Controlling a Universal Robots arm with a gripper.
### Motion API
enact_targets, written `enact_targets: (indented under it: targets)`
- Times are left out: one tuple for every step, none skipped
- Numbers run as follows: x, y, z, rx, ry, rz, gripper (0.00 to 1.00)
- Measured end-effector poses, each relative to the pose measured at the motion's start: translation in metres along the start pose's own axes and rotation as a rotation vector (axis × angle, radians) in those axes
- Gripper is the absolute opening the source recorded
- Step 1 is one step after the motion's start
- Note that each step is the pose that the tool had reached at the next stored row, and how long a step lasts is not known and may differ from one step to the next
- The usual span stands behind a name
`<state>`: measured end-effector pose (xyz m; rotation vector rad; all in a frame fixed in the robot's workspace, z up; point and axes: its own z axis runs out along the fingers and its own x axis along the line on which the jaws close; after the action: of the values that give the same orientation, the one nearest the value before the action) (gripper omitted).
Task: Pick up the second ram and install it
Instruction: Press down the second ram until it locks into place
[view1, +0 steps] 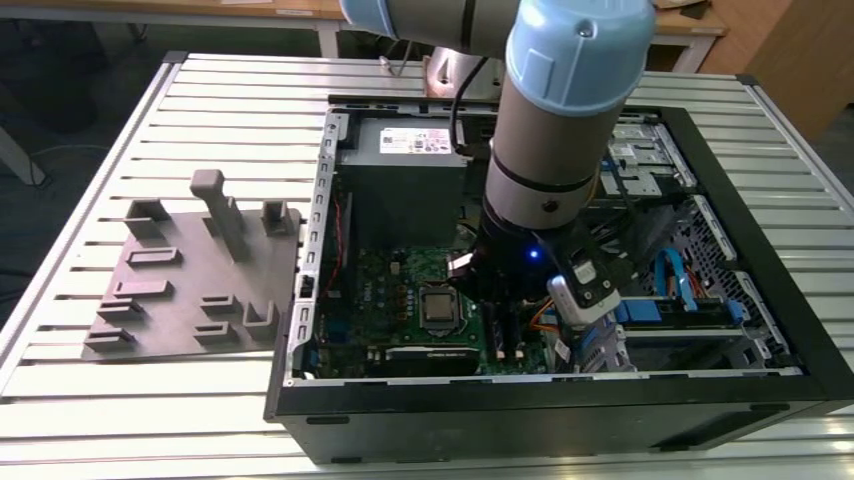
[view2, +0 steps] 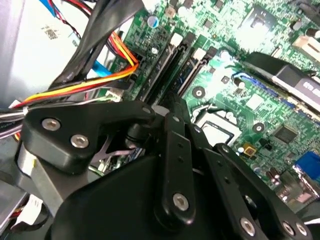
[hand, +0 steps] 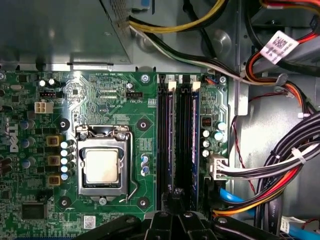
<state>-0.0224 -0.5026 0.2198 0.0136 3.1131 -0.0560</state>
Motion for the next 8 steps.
enact_targets:
  targets:
    - [-0.0001,-0.0003,-0.0043,0.0017,0.0005,0.0,0.11]
    - [-0.0002,-0.0007,-0.0091,0.0032,0.0009,0.0,0.11]
    - [-0.0003,-0.0008,-0.0129,0.0031,0.0008,0.0,0.11]
    - [-0.0004,-0.0009,-0.0157,0.003,0.0006,0.0,0.11]
    - [-0.0004,-0.001,-0.0169,0.0031,0.0006,0.0,0.11]
    - [-0.0005,-0.0005,-0.0172,0.0029,0.0005,0.0,0.11]
    - [-0.0005,0.0011,-0.0173,0.0029,0.0004,0.0,0.11]
    - [-0.0004,0.0036,-0.0175,0.0032,0.0006,0.0,0.11]
